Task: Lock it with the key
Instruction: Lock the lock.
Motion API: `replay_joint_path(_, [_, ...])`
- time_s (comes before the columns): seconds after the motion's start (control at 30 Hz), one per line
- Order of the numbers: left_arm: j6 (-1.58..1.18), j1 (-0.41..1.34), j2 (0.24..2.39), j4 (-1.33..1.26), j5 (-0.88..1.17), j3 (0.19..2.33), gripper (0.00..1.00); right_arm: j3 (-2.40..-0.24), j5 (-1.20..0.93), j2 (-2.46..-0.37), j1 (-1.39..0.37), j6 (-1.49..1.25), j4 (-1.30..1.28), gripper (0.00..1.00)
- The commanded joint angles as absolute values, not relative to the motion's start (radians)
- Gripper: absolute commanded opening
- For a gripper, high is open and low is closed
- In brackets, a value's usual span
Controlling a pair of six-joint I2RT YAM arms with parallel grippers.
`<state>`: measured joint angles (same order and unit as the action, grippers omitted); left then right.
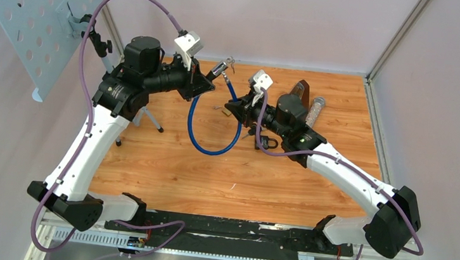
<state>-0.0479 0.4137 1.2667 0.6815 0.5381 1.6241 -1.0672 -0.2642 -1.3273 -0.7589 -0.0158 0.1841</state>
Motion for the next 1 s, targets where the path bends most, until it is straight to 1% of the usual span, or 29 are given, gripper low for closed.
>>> replay_joint_path(0.0, [-0.043,0.411,1.263,0.646,0.575,1.641,0.0,-1.102,-0.318,-1.331,-0.775,-0.005,0.251,0.0])
replay_joint_path(0.1, [-0.059,0.411,1.259,0.632,0.612,1.638,0.0,-1.103,-0.325,-1.335,-0.776,-0.007,0.252,0.0])
replay_joint_path(0.5, [-0.061,0.411,1.246,0.623,0.64,1.616,0.0,-1.115,-0.33,-1.33,-0.776,-0.026,0.26,0.0])
replay_joint_path(0.7, [-0.006,0.412,1.259,0.686,0.631,1.622,0.0,-1.126,-0.318,-1.326,-0.776,-0.016,0.258,0.0])
replay_joint_path(0.83, [0.069,0.42,1.268,0.751,0.586,1.623,0.0,-1.141,-0.301,-1.324,-0.776,-0.006,0.245,0.0])
replay_joint_path(0.9, [0.121,0.44,1.275,0.797,0.536,1.624,0.0,-1.146,-0.293,-1.321,-0.776,0.009,0.239,0.0])
replay_joint_path(0.97, [0.164,0.47,1.283,0.856,0.442,1.625,0.0,-1.157,-0.281,-1.319,-0.776,0.039,0.221,0.0])
